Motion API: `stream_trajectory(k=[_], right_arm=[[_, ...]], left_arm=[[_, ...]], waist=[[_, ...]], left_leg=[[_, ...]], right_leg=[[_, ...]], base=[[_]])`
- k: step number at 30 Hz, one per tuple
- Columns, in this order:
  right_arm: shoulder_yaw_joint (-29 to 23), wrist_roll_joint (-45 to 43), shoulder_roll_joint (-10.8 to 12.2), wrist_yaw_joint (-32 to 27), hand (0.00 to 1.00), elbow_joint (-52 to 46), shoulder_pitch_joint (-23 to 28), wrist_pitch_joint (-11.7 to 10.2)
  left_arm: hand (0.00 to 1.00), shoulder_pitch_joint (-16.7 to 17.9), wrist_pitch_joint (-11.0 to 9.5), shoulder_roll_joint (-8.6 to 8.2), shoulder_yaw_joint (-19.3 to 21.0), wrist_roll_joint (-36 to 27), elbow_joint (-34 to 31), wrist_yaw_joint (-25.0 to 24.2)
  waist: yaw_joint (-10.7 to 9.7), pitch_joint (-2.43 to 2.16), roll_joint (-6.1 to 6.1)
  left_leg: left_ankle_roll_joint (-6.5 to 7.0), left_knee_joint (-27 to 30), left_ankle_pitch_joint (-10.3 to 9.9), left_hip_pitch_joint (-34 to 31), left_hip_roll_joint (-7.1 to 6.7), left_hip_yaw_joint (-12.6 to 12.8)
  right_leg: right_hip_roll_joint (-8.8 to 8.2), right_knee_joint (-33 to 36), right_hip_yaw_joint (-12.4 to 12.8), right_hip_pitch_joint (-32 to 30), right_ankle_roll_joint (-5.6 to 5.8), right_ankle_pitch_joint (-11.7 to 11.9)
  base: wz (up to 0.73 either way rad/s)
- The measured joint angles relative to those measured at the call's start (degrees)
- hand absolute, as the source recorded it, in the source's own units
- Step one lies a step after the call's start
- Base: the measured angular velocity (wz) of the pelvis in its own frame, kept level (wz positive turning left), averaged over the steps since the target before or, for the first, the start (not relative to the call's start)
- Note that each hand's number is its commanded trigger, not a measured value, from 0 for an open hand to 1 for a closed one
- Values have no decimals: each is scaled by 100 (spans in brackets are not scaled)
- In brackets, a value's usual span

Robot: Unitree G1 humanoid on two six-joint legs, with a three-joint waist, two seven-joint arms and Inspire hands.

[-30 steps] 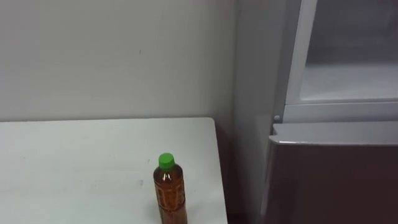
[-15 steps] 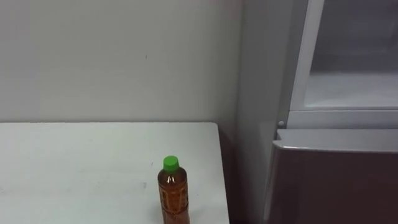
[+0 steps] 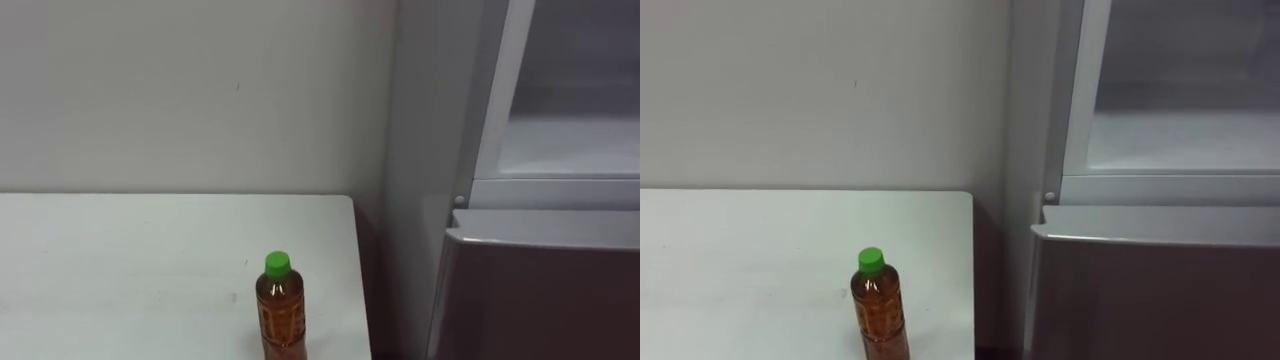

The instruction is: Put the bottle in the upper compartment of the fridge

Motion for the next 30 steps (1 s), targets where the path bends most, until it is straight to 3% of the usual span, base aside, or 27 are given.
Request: stream_trajectory(k=[6, 10, 14, 20, 25, 28, 30], right_arm=[[-4, -97, 43, 114, 0, -482, 137, 7], [-2, -241, 39, 129, 0, -1707, 263, 71], [176, -332, 7, 282, 0, -2905, 273, -27], [465, -570, 51, 616, 0, -3925, 282, -51], [505, -557, 48, 680, 0, -4319, 185, -55], [511, -557, 38, 676, 0, -4900, 212, 3], [513, -529, 36, 692, 0, -5306, 207, 4]], left_arm=[[0, 28, -13, -16, 74, -1, 3, 37], [0, 62, -101, -41, 113, -10, -65, 10], [0, 83, -256, -39, 87, -18, -60, 5], [0, 117, -359, -34, 64, -17, -59, 78], [0, 117, -373, -12, 47, -18, -50, 105], [0, 113, -377, -4, 51, -20, -53, 113], [0, 114, -381, 12, 53, -19, -64, 114]], waist=[[10, 1, 1], [45, -7, -26], [140, 5, -52], [177, -11, -39], [199, 2, -61], [242, 33, -70], [288, 29, -86]], left_leg=[[-4, -1, 1, -4, 5, -2], [-4, 16, 1, -11, 3, 2], [-7, 21, -1, -3, 5, -3], [-9, -9, -2, -13, 4, -8], [-9, -19, -2, 24, 5, -25], [-12, -45, -10, 5, 9, -17], [-14, -41, -11, -19, 12, -13]], right_leg=[[3, 6, -7, -18, -10, -13], [-2, 21, -26, -53, -16, -14], [9, 8, -25, -52, -17, -14], [42, 13, -5, 1, -7, -2], [54, 19, -14, 48, -6, 0], [52, 62, -26, 11, -6, 0], [51, 97, -25, -35, -7, 0]], base=[[-1], [-6], [0], [0], [2], [-2], [-2]])
